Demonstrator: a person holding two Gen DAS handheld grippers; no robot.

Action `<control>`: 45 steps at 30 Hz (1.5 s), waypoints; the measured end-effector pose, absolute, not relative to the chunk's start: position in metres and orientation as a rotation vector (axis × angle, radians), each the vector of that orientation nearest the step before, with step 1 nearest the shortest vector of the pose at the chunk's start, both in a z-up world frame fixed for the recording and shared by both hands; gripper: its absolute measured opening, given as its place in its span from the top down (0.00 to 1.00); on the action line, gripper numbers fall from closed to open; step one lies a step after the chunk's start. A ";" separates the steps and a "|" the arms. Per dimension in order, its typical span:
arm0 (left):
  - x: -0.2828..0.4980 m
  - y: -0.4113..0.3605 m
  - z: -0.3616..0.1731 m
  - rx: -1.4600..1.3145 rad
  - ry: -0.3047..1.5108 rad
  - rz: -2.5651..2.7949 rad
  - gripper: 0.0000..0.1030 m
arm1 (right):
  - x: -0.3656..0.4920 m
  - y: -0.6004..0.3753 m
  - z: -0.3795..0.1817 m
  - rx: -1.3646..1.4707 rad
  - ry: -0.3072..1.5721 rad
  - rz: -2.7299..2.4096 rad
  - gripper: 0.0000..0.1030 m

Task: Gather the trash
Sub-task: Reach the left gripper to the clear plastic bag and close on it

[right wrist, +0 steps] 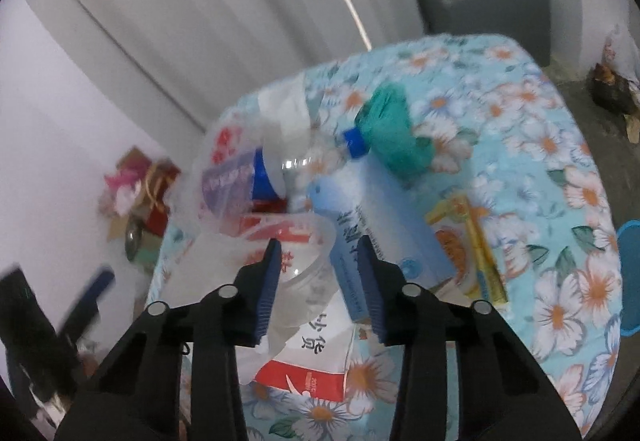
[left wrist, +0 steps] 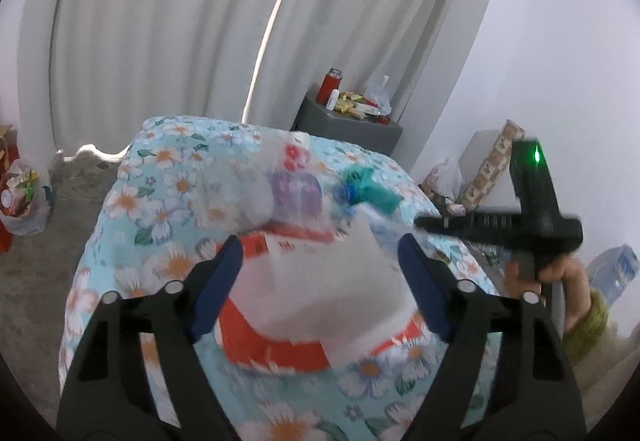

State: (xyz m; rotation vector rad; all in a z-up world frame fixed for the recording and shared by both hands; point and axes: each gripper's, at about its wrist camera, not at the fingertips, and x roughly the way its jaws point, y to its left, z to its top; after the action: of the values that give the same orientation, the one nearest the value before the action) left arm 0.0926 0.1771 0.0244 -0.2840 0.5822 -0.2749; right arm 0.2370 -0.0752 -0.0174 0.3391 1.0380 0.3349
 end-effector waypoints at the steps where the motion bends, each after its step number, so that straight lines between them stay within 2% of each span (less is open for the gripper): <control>1: 0.099 0.179 0.026 -0.286 0.585 -0.280 0.34 | 0.236 -0.073 -0.018 0.335 1.052 0.341 0.70; 6: 0.152 0.194 0.042 -0.308 0.637 -0.357 0.44 | 0.223 -0.073 -0.025 0.329 1.081 0.327 0.75; 11: 0.216 0.195 0.047 -0.296 0.747 -0.446 0.46 | 0.219 -0.073 -0.029 0.342 1.109 0.329 0.76; 16: 0.266 0.192 0.030 -0.312 0.893 -0.464 0.59 | 0.222 -0.071 -0.035 0.361 1.125 0.333 0.81; 18: 0.274 0.191 0.023 -0.323 0.923 -0.461 0.67 | 0.223 -0.071 -0.036 0.360 1.125 0.332 0.85; 22: 0.279 0.190 0.017 -0.345 0.942 -0.464 0.79 | 0.224 -0.073 -0.036 0.365 1.112 0.343 0.94; 27: 0.272 0.189 0.016 -0.350 0.931 -0.473 1.00 | 0.223 -0.076 -0.032 0.368 1.070 0.340 0.94; 35: 0.256 0.179 0.048 -0.281 0.823 -0.484 1.00 | 0.220 -0.095 -0.014 0.410 0.956 0.328 0.94; 40: 0.264 0.180 0.059 -0.282 0.826 -0.439 0.98 | 0.211 -0.113 -0.003 0.466 0.894 0.329 0.94; 41: 0.271 0.183 0.057 -0.305 0.851 -0.438 0.84 | 0.208 -0.116 -0.002 0.473 0.887 0.333 0.94; 42: 0.278 0.187 0.053 -0.329 0.878 -0.432 0.61 | 0.205 -0.119 0.000 0.484 0.881 0.340 0.94; 43: 0.286 0.190 0.047 -0.353 0.907 -0.420 0.52 | 0.203 -0.121 0.001 0.493 0.877 0.346 0.94; 45: 0.302 0.196 0.034 -0.395 0.959 -0.399 0.48 | 0.201 -0.124 0.002 0.499 0.872 0.352 0.94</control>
State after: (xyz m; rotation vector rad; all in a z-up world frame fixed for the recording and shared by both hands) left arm 0.3024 0.1960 0.0344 -0.3946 0.9591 -0.3987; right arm 0.2006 -0.1237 0.0022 0.4988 0.8721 0.3519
